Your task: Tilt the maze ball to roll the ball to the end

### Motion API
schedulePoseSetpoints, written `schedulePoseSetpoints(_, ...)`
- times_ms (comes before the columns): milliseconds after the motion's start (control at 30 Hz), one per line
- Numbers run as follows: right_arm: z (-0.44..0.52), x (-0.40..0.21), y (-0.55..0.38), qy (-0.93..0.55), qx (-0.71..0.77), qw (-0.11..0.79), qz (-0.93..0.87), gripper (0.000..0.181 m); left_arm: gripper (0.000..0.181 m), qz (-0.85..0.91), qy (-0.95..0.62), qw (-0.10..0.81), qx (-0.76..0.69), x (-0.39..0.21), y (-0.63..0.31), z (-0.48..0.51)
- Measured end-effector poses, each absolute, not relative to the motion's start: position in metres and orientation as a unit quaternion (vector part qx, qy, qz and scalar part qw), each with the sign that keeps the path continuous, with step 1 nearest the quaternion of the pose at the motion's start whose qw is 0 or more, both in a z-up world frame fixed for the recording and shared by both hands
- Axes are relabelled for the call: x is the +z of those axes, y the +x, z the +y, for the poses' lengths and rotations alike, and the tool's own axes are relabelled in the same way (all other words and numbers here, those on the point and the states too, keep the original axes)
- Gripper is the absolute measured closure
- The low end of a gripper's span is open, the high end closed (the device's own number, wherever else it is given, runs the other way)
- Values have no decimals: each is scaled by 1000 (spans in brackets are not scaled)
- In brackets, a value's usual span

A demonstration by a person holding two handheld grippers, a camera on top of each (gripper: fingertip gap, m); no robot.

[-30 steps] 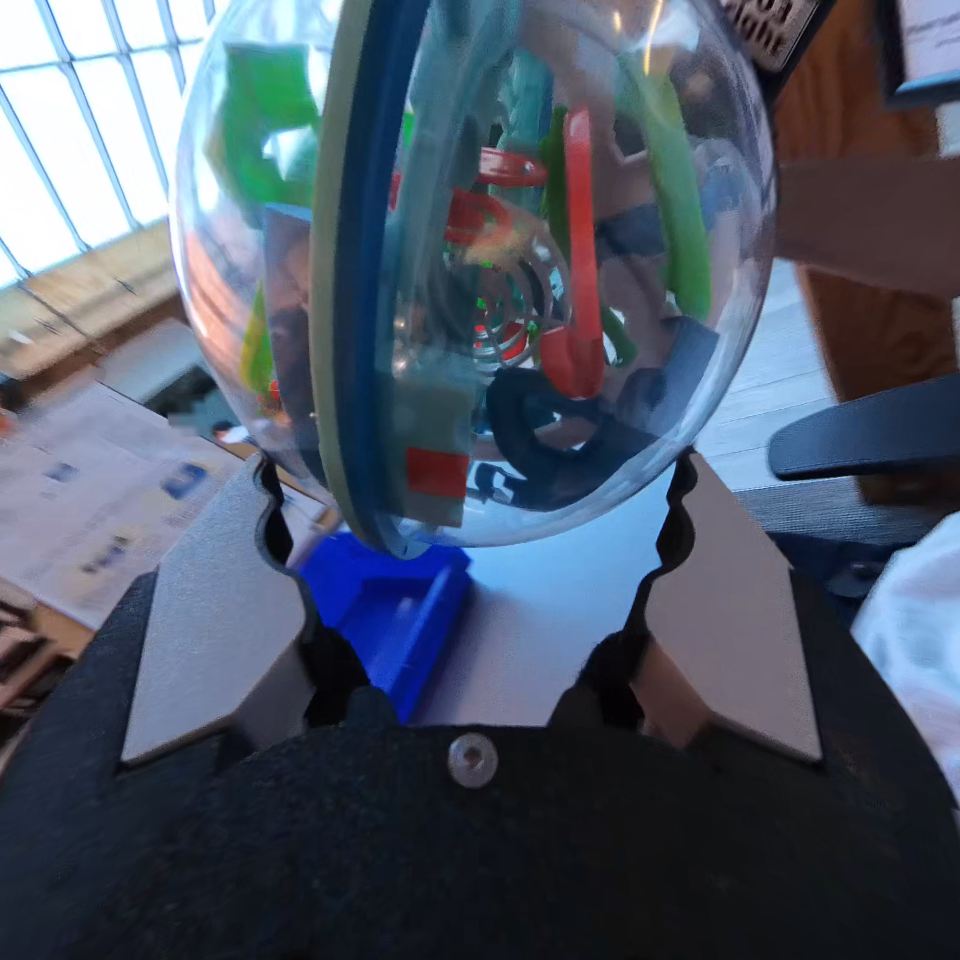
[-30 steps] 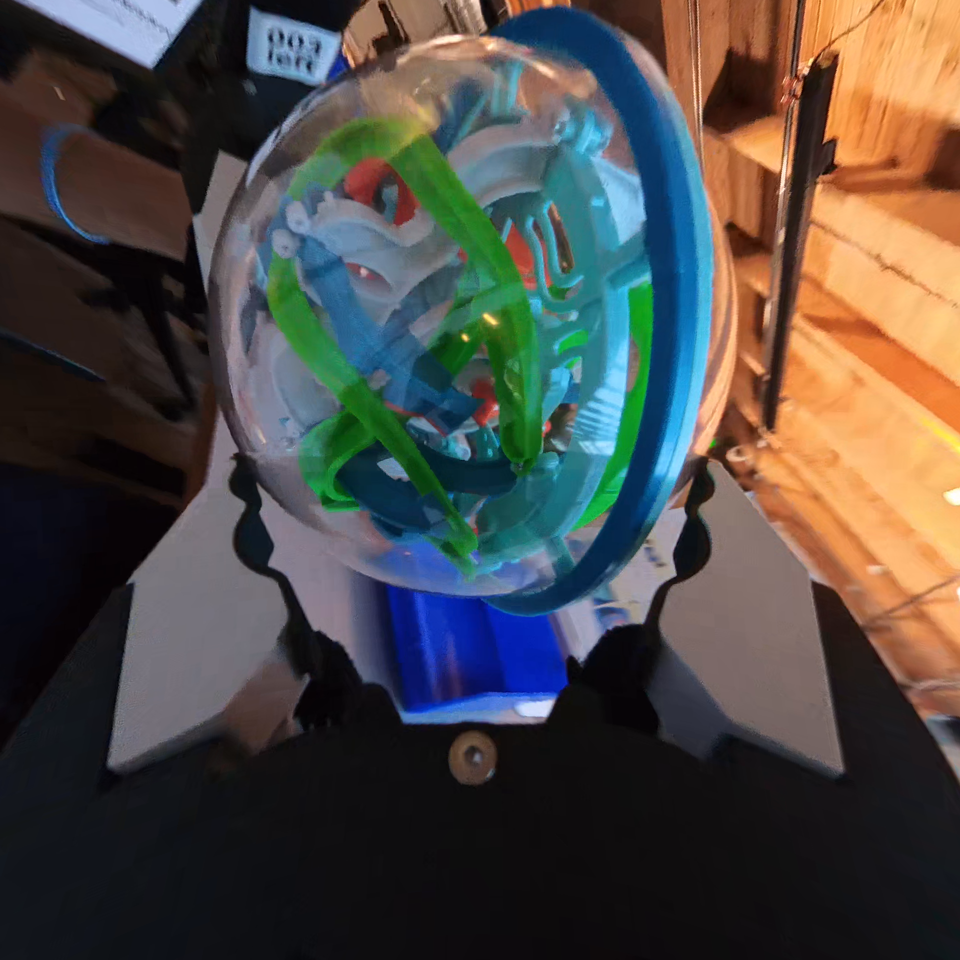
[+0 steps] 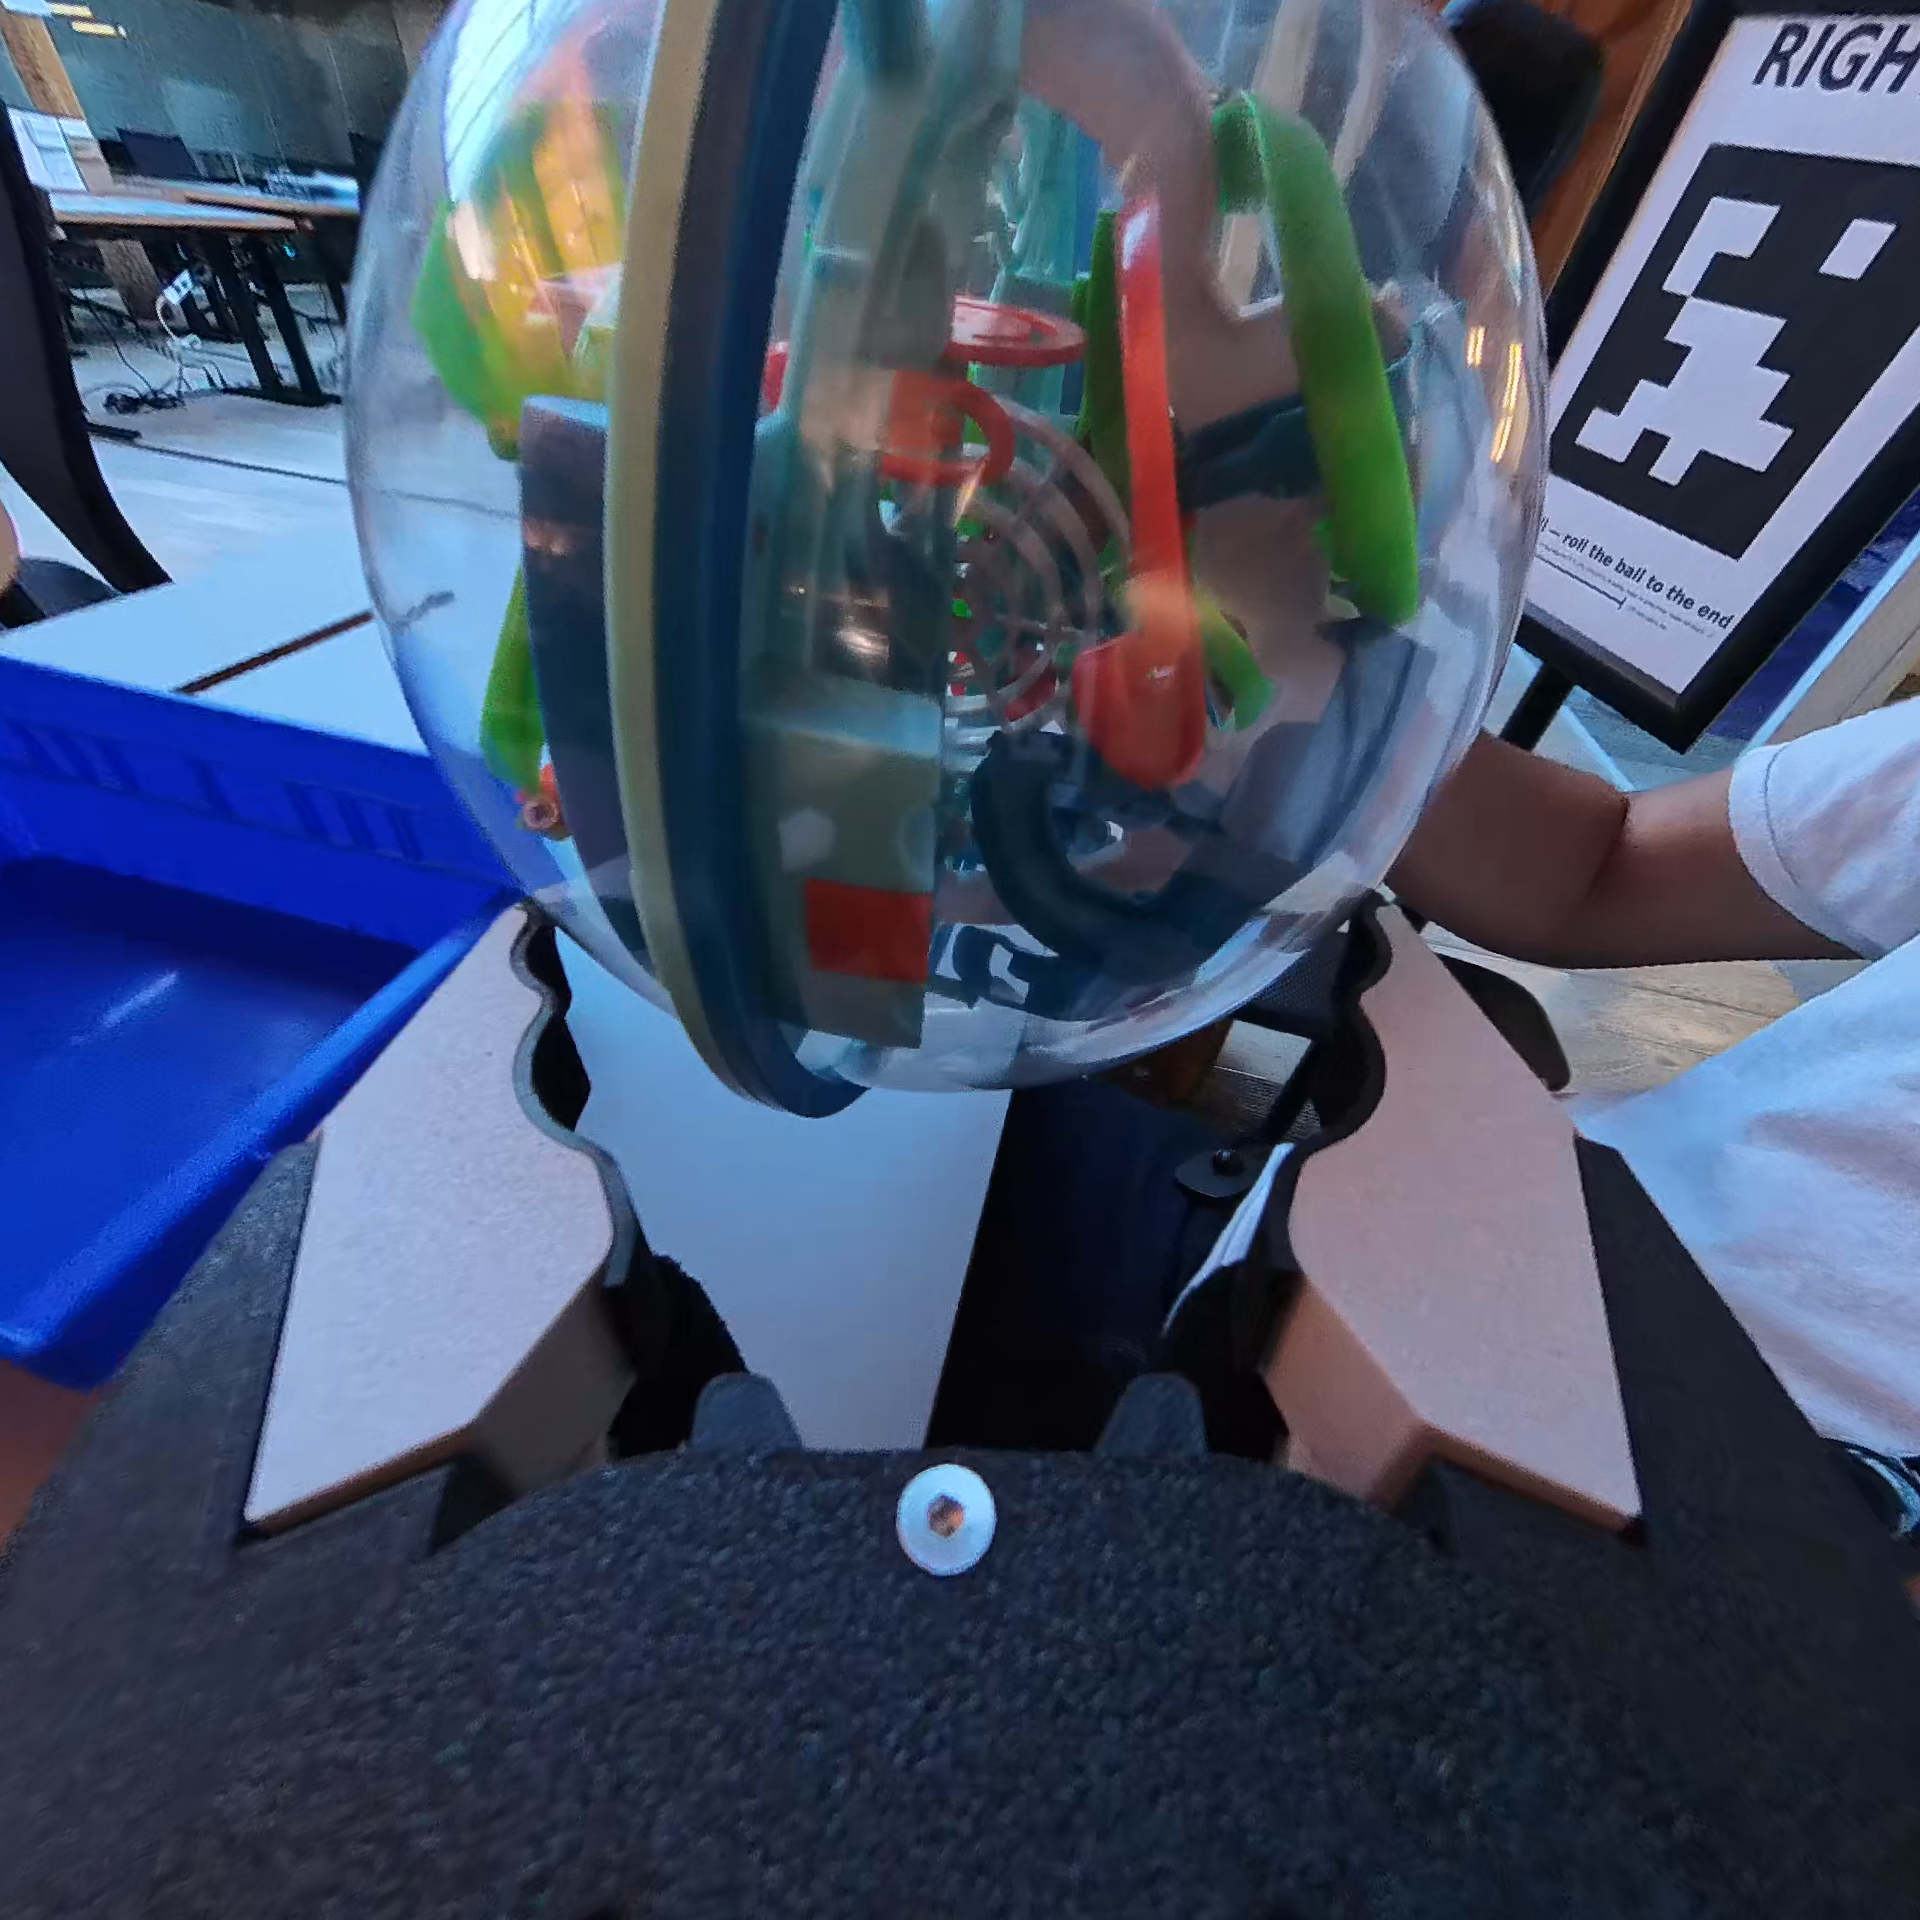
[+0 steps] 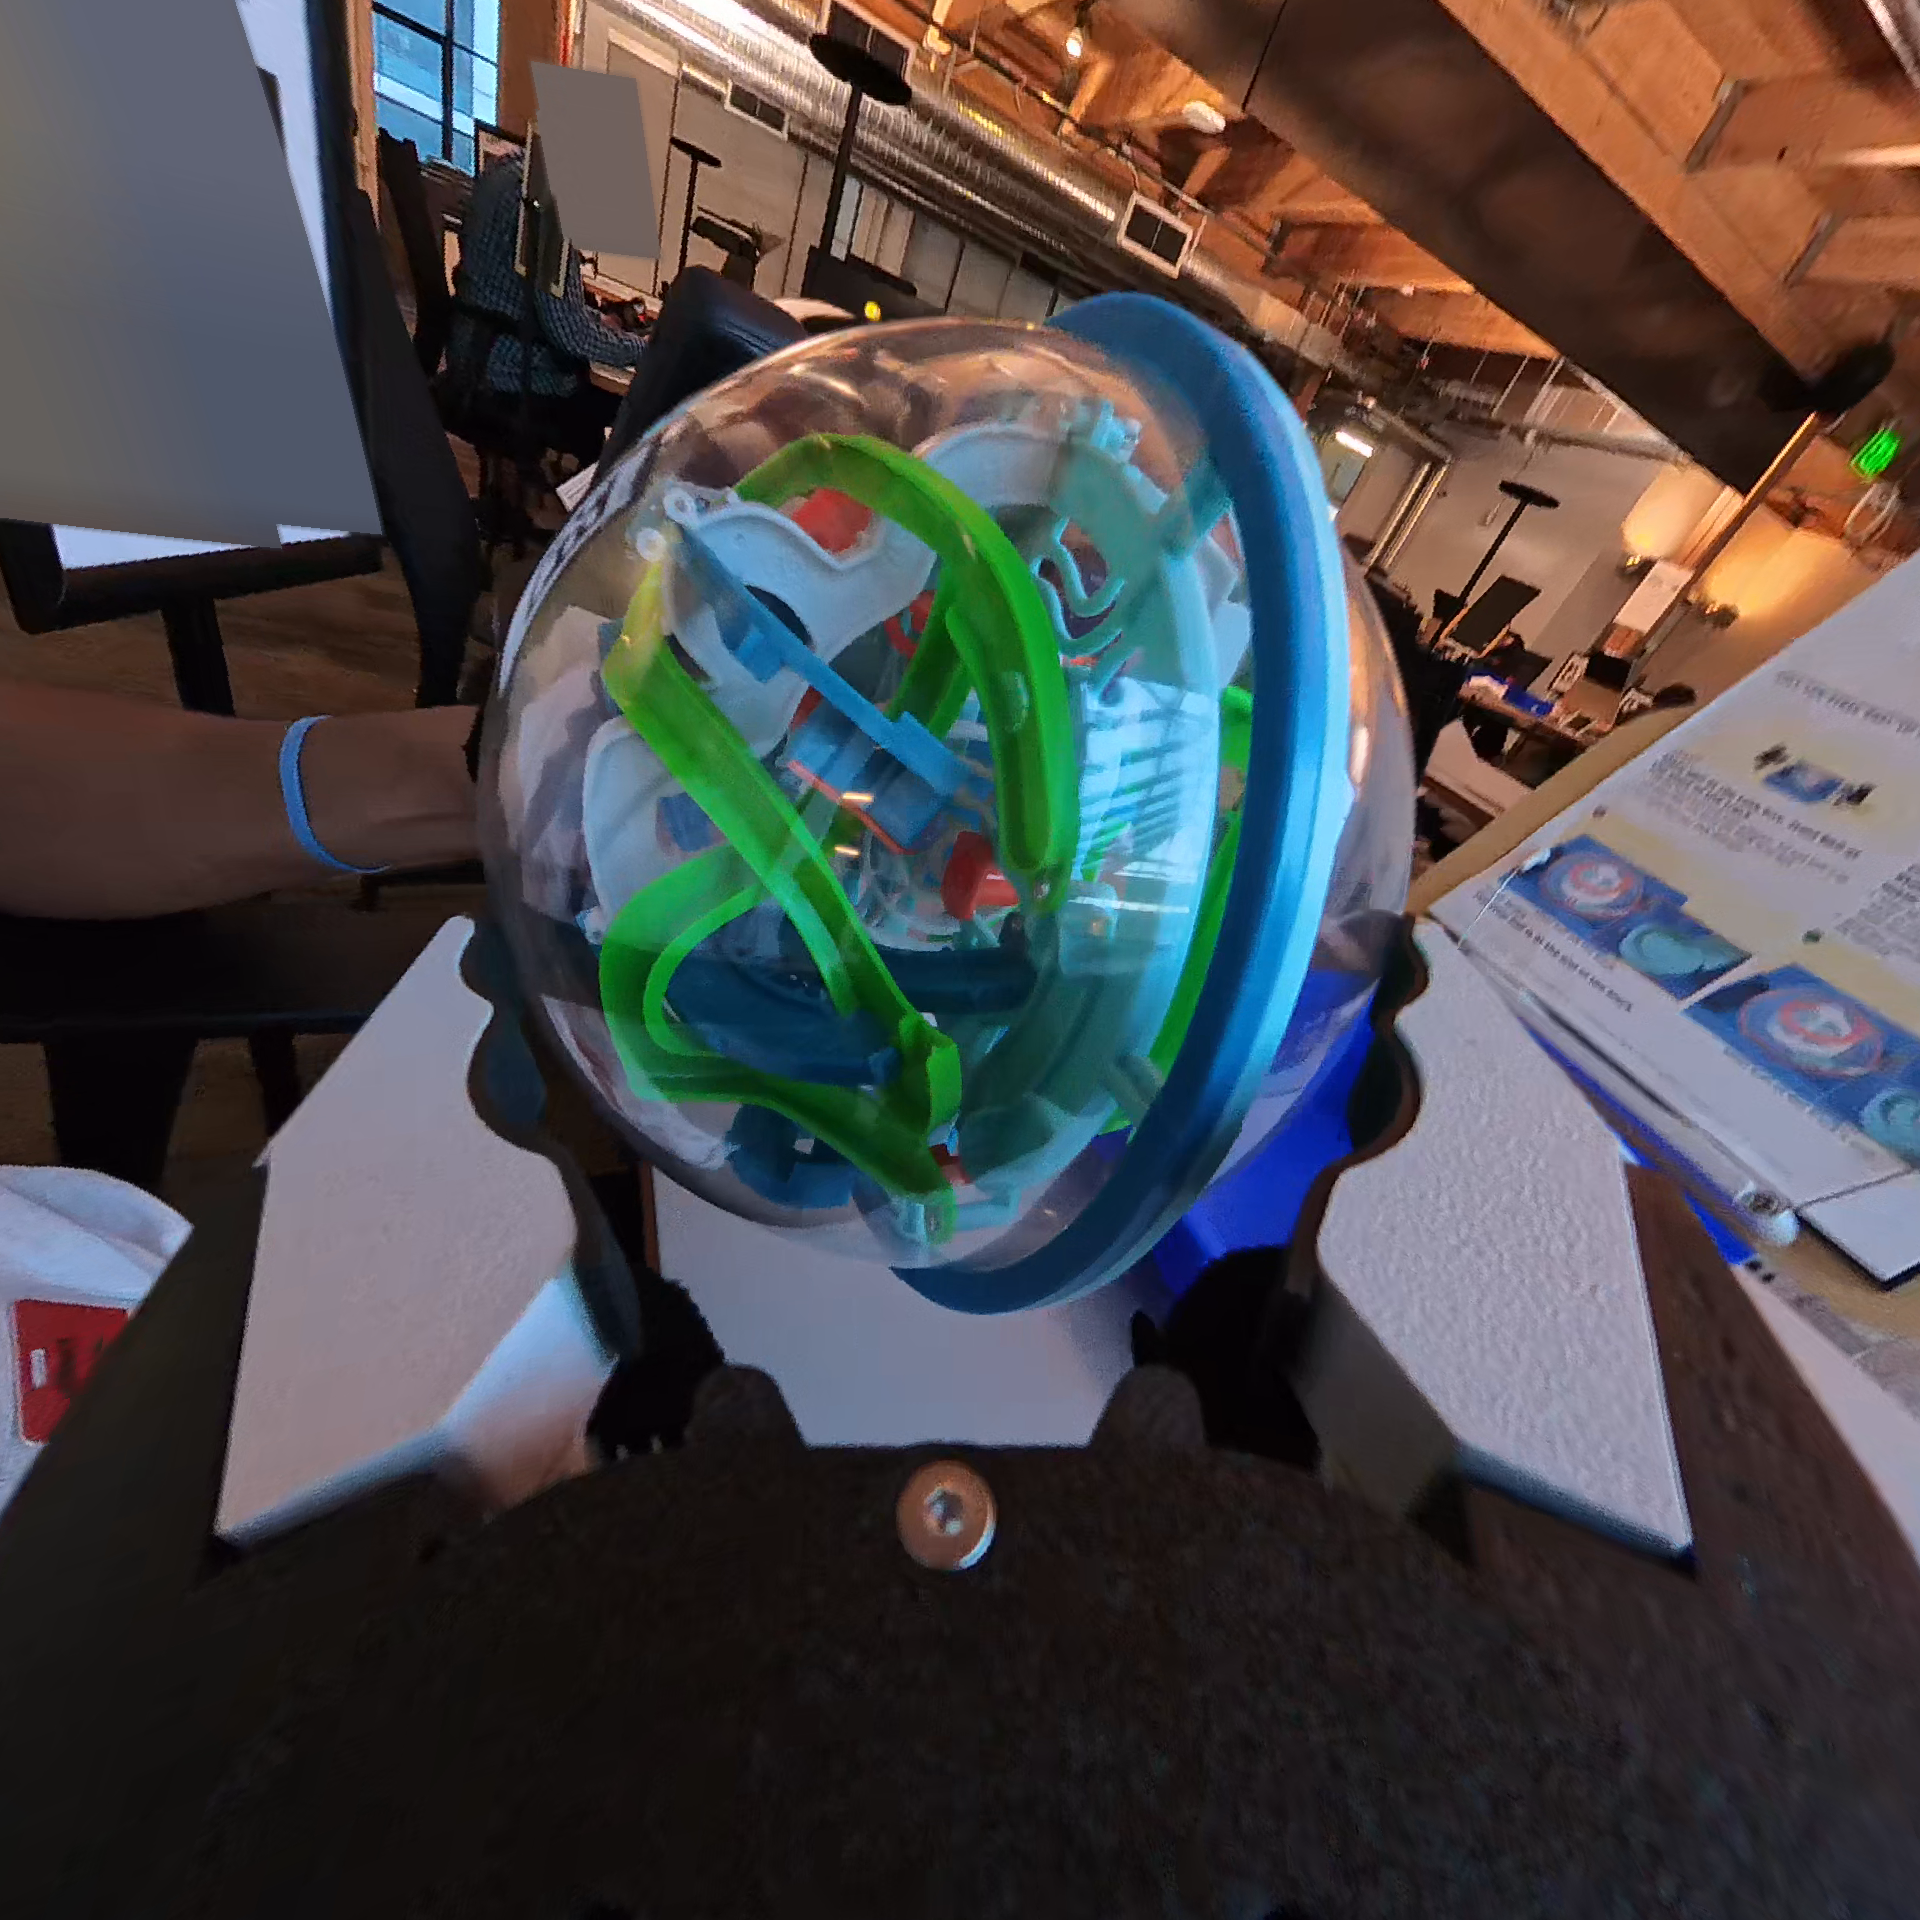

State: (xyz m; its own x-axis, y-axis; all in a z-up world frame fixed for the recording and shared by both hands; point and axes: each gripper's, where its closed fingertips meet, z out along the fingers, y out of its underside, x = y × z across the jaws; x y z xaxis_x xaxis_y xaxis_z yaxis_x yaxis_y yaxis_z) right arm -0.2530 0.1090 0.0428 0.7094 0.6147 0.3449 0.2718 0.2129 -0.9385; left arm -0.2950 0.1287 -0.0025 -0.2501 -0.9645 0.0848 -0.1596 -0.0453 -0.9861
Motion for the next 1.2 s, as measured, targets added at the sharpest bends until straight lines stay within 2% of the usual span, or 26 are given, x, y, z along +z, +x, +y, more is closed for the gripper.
schedulePoseSetpoints(767,99,192,-252,-586,141,722,-339,26,39,566,-469,381,-561,146,-291,120)
schedulePoseSetpoints(933,95,196,-255,-592,143,725,-321,26,39,568,-465,388,-556,157,-296,117)
schedulePoseSetpoints(1200,91,170,-260,-591,106,719,-350,26,39,605,-451,435,-491,142,-303,113)
